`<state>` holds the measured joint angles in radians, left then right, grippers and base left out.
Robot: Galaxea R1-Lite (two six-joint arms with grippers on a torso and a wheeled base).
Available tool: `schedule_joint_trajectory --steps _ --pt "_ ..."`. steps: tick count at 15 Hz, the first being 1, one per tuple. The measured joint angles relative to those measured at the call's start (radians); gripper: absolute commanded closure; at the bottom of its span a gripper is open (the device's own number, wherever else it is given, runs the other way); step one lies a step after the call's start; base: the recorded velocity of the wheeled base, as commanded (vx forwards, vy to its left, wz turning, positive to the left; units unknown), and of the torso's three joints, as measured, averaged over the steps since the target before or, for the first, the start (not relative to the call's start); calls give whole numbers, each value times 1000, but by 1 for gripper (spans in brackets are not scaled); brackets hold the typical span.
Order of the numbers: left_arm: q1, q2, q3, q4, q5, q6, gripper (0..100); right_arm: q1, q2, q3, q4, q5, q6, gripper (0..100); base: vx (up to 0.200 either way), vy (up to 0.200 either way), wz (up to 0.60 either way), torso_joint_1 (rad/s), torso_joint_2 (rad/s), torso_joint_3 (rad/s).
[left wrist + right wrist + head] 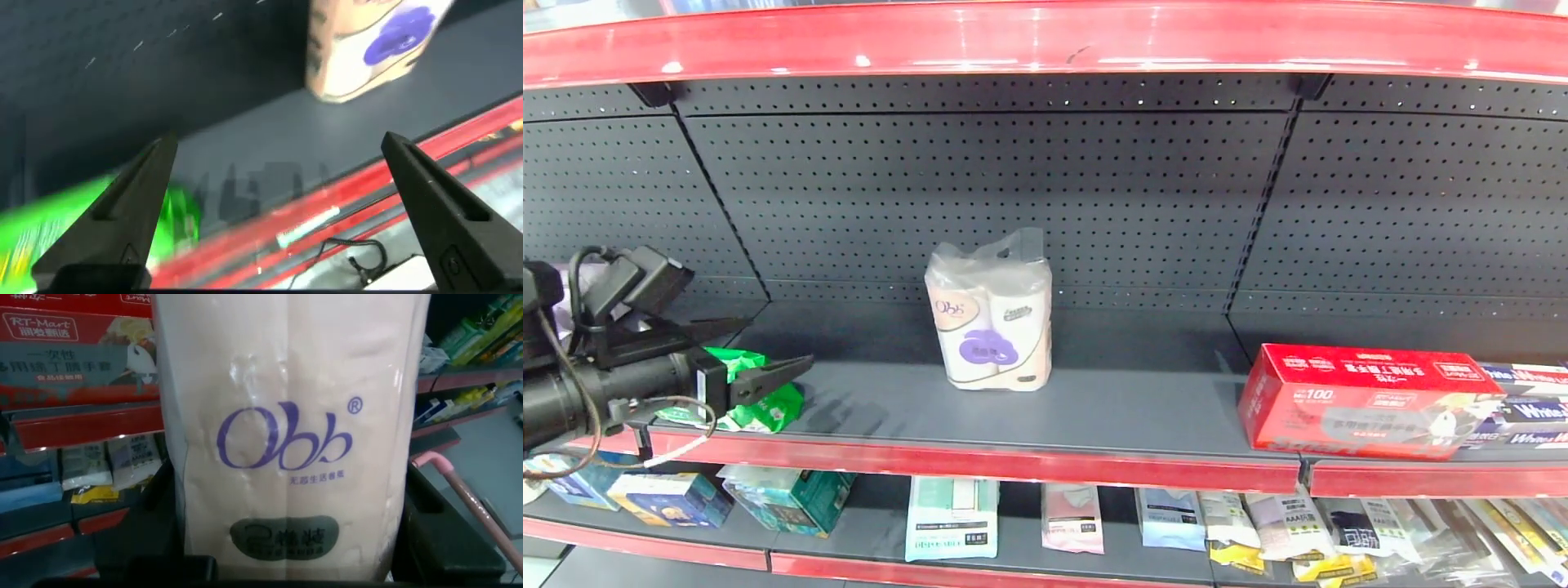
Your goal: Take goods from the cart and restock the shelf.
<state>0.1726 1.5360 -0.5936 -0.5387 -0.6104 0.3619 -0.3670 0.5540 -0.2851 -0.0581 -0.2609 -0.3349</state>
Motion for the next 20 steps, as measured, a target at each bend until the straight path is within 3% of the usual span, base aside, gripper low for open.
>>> schedule_joint_trajectory --steps 5,10,14,20 --pt "-11 295 -230 3 -270 94 0 -1 -1 -3 -1 -24 -77 100 0 0 0 0 0 0" --pt "-67 505 -467 14 -439 99 0 -1 -19 7 0 -65 -107 100 0 0 0 0 0 0" --pt "-126 580 -595 67 -480 73 0 -1 -29 11 0 -76 -126 100 0 0 0 0 0 0" --pt "-185 687 -755 70 -530 69 0 -1 -27 16 1 -81 -127 100 0 0 0 0 0 0"
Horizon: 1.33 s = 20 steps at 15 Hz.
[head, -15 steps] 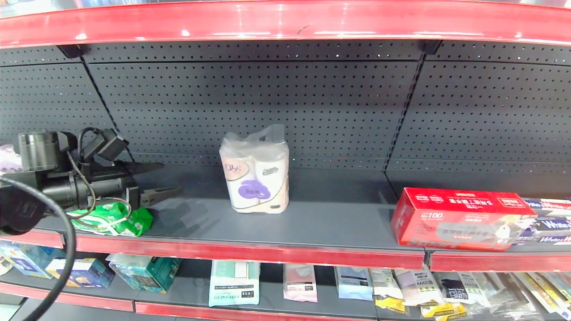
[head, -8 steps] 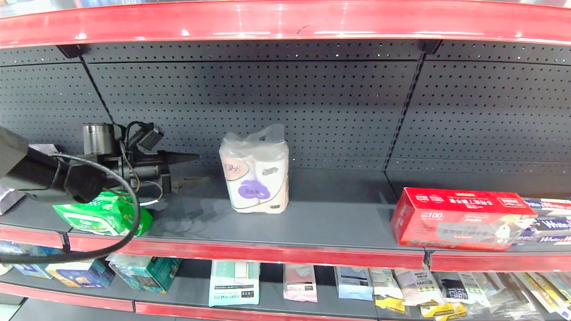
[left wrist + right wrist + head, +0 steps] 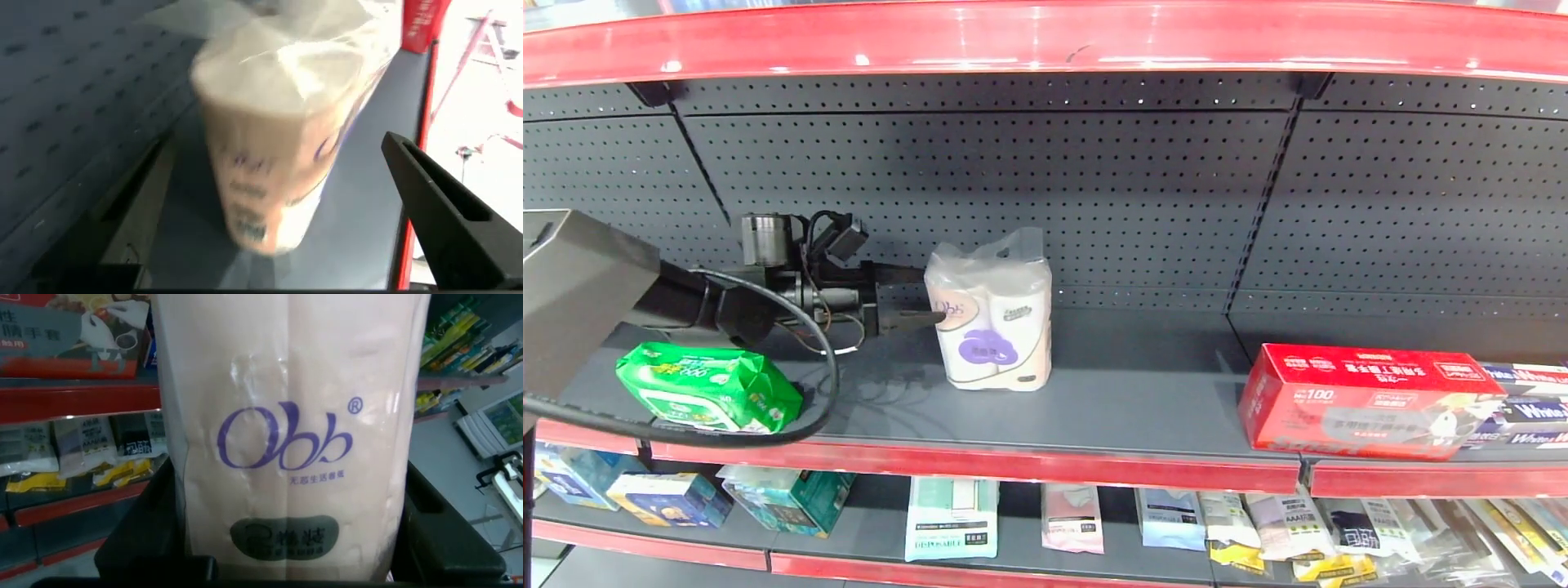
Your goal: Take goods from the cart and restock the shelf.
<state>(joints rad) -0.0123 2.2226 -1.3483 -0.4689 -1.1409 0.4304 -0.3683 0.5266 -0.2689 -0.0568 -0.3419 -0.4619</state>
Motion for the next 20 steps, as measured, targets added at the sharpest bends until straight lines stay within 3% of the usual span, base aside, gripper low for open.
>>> schedule_joint_trajectory --steps 5,14,20 --pt "-25 45 -51 -3 -26 -25 0 0 -2 11 0 0 -9 100 0 0 0 0 0 0" --pt "-90 143 -159 -3 -27 -29 0 0 -2 17 0 -6 -18 100 0 0 0 0 0 0" --pt "-105 163 -181 -1 -27 -62 0 0 2 25 -1 -5 -18 100 0 0 0 0 0 0"
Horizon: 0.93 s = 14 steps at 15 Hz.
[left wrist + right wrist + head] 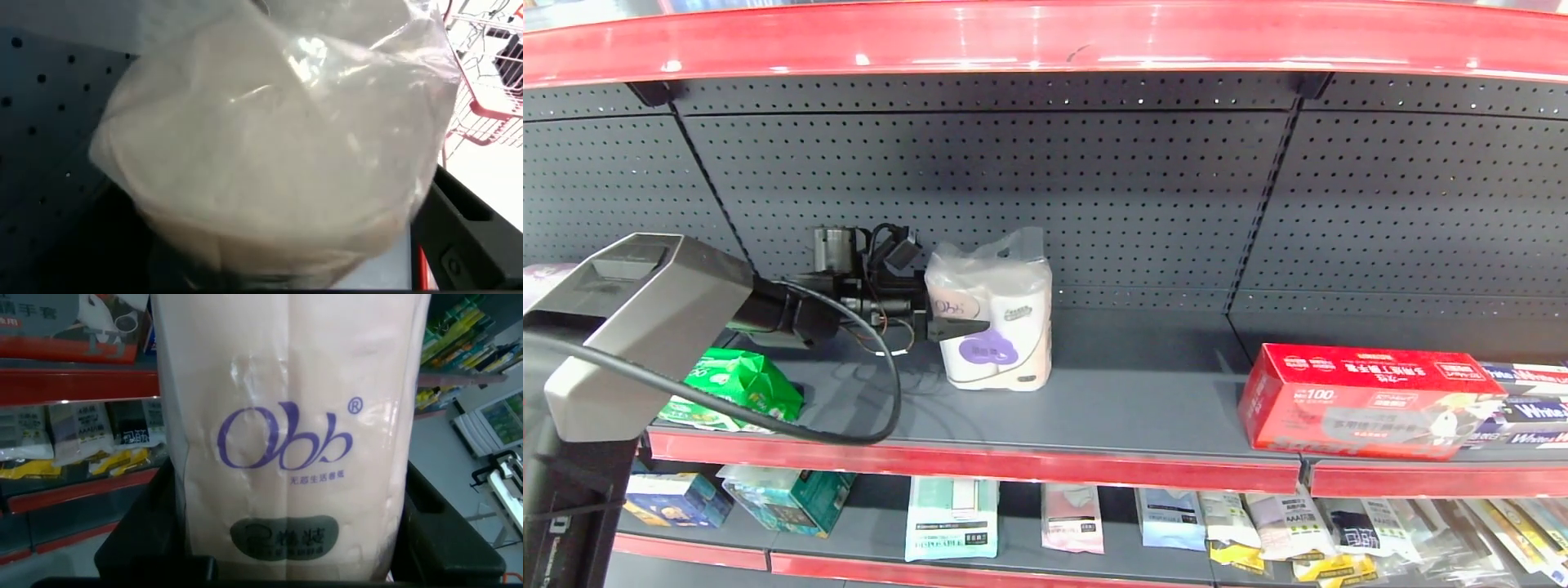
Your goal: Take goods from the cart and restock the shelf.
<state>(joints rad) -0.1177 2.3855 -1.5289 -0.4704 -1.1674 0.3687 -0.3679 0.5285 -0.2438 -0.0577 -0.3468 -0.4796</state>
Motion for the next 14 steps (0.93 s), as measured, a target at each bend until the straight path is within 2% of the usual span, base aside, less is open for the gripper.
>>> schedule_joint_trajectory --steps 4,7,10,11,14 --pt "-9 2 0 1 0 -3 0 -1 1 3 0 0 0 100 0 0 0 0 0 0" --pt "-19 2 -2 0 0 -27 0 0 1 6 0 0 0 100 0 0 0 0 0 0" --pt "-25 3 -14 1 0 -31 0 0 1 6 0 0 0 100 0 0 0 0 0 0" --pt "-25 6 -20 0 1 -31 100 0 1 8 0 1 0 100 0 0 0 0 0 0" --pt "-28 17 -24 -4 4 -31 100 -1 2 8 0 2 0 100 0 0 0 0 0 0"
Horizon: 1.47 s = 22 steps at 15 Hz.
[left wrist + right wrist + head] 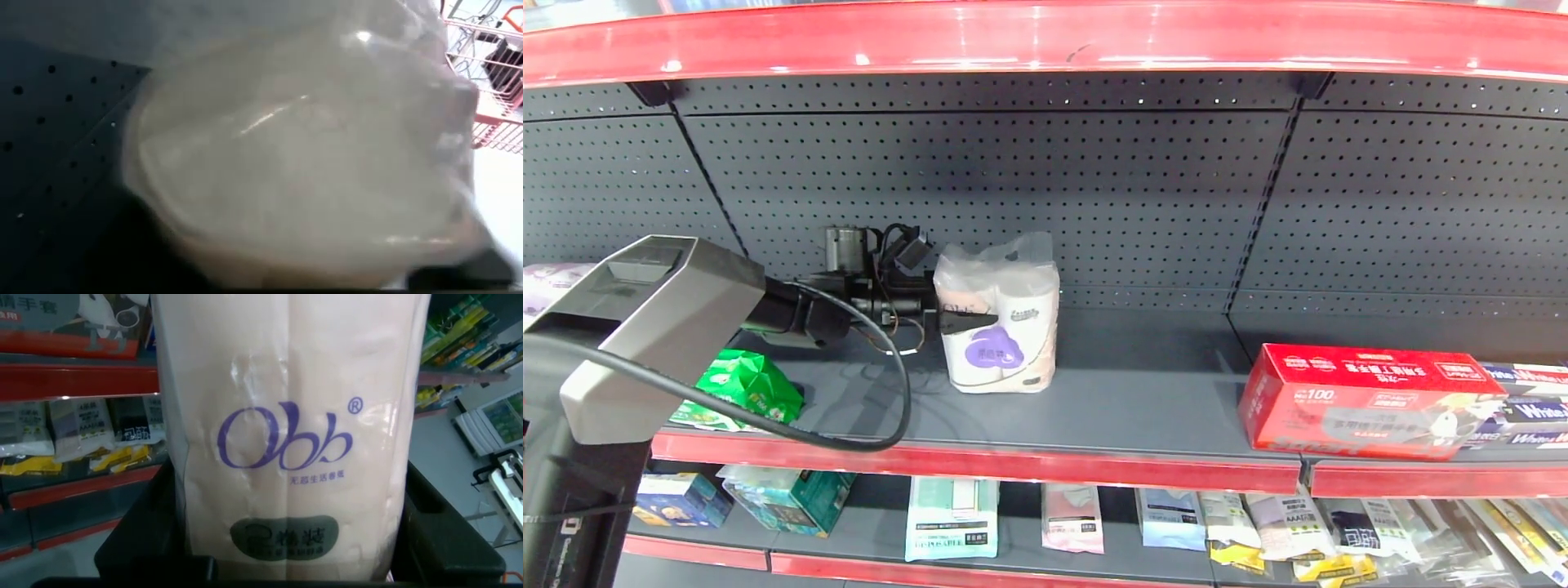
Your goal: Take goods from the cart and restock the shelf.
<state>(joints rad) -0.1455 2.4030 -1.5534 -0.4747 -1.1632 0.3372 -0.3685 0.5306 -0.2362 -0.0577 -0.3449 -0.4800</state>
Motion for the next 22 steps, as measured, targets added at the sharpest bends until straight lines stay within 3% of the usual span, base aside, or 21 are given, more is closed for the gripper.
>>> schedule_joint_trajectory --steps 6,11,18,22 --pt "4 -10 43 -5 9 9 100 0 4 4 0 0 1 100 0 0 0 0 0 0" --pt "33 -117 242 -26 7 9 100 1 4 10 0 4 6 100 0 0 0 0 0 0" --pt "92 -195 491 -263 -77 9 100 3 11 11 -1 6 8 100 0 0 0 0 0 0" --pt "96 -202 542 -302 -103 9 100 4 16 11 0 6 7 100 0 0 0 0 0 0"
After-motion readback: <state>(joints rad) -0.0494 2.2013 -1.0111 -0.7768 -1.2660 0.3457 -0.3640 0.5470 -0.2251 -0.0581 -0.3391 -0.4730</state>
